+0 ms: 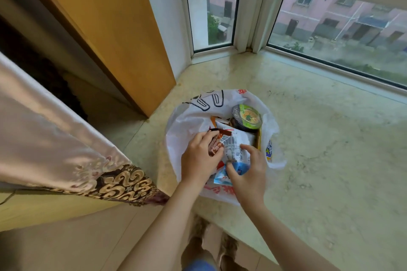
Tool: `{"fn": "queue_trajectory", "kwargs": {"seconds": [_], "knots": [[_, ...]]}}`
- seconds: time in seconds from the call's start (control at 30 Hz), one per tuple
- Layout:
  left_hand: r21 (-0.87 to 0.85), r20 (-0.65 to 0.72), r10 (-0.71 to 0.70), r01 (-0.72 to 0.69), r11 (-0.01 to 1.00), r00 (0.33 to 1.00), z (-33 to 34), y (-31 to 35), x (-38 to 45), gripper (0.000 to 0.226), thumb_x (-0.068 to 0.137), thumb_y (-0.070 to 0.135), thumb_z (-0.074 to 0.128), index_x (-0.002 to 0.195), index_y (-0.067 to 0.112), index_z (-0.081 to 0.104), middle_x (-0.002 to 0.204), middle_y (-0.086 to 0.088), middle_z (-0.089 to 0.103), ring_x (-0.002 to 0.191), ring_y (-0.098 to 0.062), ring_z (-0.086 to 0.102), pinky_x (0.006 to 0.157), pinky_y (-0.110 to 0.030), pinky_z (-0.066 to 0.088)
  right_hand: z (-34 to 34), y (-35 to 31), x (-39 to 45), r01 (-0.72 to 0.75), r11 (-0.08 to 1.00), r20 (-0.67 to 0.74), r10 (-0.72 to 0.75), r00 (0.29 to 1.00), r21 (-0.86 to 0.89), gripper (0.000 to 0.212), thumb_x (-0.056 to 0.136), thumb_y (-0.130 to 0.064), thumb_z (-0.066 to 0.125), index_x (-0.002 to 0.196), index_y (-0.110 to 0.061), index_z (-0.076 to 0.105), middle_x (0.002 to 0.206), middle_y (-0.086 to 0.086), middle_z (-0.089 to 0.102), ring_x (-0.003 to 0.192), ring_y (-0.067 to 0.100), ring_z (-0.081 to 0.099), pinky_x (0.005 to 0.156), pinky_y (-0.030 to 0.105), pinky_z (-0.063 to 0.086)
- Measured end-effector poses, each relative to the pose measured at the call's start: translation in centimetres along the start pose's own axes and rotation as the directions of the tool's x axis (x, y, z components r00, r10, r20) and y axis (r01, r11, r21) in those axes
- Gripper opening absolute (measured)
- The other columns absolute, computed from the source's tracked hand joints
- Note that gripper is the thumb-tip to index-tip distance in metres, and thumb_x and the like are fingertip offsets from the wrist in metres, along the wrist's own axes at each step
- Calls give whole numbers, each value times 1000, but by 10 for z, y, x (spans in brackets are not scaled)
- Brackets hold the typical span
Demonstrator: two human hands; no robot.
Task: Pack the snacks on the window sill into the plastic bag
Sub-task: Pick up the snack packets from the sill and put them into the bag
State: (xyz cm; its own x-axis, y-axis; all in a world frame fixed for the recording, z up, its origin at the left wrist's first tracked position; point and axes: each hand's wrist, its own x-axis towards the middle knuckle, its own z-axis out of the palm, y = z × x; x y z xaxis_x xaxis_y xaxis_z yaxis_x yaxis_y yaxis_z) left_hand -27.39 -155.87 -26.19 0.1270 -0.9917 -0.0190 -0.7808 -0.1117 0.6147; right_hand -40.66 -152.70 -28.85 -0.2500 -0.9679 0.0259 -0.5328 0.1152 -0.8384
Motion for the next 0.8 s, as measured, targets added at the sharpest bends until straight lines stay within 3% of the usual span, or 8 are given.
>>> {"fn": "queue_trajectory", "kwargs": {"seconds": [0.1, 0.23, 0.33, 0.47, 0.57, 0.67, 0.73, 0.8], "knots": [[45, 89, 64, -68, 997, 994, 14, 2, 7, 46, 84, 35, 65, 129, 32, 57, 123, 9, 57, 112, -13, 54, 78, -31, 51, -1, 21, 1, -4, 979, -25, -1, 1000, -205, 54, 71, -21, 75, 121, -22, 53, 129, 4, 50, 121, 23, 46, 96, 40, 43], [79, 195, 166, -184, 980, 967, 31, 1, 10, 48, 88, 32, 63, 134, 30, 53, 132, 3, 53, 119, -21, 52, 82, -36, 52, 9, 41, 4, -48, 889, 90, 100, 991, -455, 71, 79, -32, 71, 140, -23, 36, 148, 14, 32, 134, 33, 35, 99, 49, 40], [129, 209, 283, -313, 941, 936, 40, 2, 9, 49, 87, 26, 67, 134, 30, 55, 135, -3, 53, 119, -23, 55, 77, -38, 55, 19, 49, 5, -15, 825, 142, 116, 983, -565, 81, 87, -47, 60, 151, -19, 20, 155, 19, 18, 138, 38, 28, 105, 49, 34], [40, 273, 278, -300, 953, 921, 46, -2, 17, 50, 93, 19, 59, 141, 27, 48, 141, -7, 47, 130, -26, 42, 92, -39, 51, 18, 45, 4, 19, 787, 169, 109, 980, -617, 83, 88, -55, 52, 152, -18, 13, 158, 17, 10, 144, 33, 16, 113, 44, 23], [27, 278, 293, -313, 949, 915, 52, -2, 26, 52, 95, 14, 55, 144, 26, 43, 143, -6, 45, 134, -24, 37, 105, -37, 42, 4, 33, 8, 140, 733, 124, -76, 989, -666, 77, 81, -39, 69, 145, -14, 33, 155, 16, 23, 143, 29, 19, 112, 46, 27], [19, 279, 329, -348, 937, 902, 59, 0, 32, 58, 88, 8, 64, 141, 24, 46, 140, -6, 49, 132, -24, 40, 104, -37, 45, -8, 21, 17, 178, 678, 28, -226, 974, -714, 78, 70, -19, 78, 138, -10, 42, 152, 18, 27, 142, 33, 22, 112, 51, 22], [46, 265, 361, -385, 922, 894, 67, -4, 38, 68, 79, 2, 73, 138, 22, 49, 139, -7, 49, 130, -25, 45, 100, -38, 48, -15, 13, 26, 82, 682, -81, -203, 976, -726, 79, 68, -15, 77, 139, -10, 42, 152, 19, 25, 141, 36, 22, 110, 56, 22], [96, 303, 378, -422, 901, 875, 71, -10, 42, 80, 77, -5, 71, 145, 21, 39, 150, -9, 36, 139, -28, 35, 108, -39, 41, -22, 7, 32, -36, 700, -150, -103, 983, -713, 85, 67, -13, 76, 141, -14, 35, 153, 19, 22, 139, 39, 22, 105, 62, 26]]}}
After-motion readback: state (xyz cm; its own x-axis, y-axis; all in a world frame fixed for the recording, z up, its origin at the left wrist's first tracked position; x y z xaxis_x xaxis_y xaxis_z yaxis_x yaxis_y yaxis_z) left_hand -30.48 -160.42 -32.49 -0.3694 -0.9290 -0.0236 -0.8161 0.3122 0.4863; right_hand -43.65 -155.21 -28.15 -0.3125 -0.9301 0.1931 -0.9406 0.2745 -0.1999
